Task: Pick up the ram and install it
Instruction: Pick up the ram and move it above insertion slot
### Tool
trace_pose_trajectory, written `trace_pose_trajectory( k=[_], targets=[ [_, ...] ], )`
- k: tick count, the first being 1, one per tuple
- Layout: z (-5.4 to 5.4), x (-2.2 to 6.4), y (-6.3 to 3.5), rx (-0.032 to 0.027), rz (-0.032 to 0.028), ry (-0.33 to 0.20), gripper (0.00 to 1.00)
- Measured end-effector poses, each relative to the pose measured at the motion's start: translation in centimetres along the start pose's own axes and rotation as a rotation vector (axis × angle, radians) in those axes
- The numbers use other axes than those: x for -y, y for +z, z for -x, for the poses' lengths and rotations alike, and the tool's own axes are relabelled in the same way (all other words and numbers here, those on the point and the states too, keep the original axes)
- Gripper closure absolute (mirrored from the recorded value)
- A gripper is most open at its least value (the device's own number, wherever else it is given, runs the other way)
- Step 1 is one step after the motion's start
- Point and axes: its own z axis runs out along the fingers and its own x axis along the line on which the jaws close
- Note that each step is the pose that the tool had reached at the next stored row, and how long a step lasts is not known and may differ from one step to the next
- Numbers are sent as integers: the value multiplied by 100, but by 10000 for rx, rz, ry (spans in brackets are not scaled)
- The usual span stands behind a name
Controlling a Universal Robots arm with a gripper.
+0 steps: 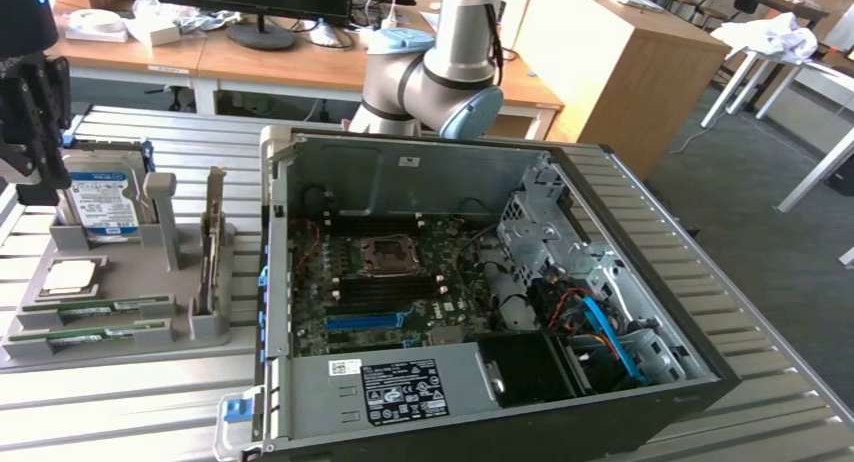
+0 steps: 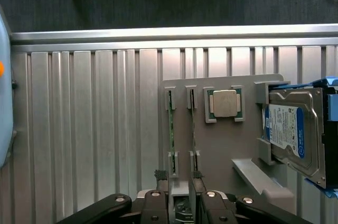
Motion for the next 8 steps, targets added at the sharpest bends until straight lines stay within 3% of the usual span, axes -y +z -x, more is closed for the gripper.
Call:
trace_pose_trajectory(
  k=[8],
  targets=[
    [3, -1, 67, 15, -19, -1, 70]
  ],
)
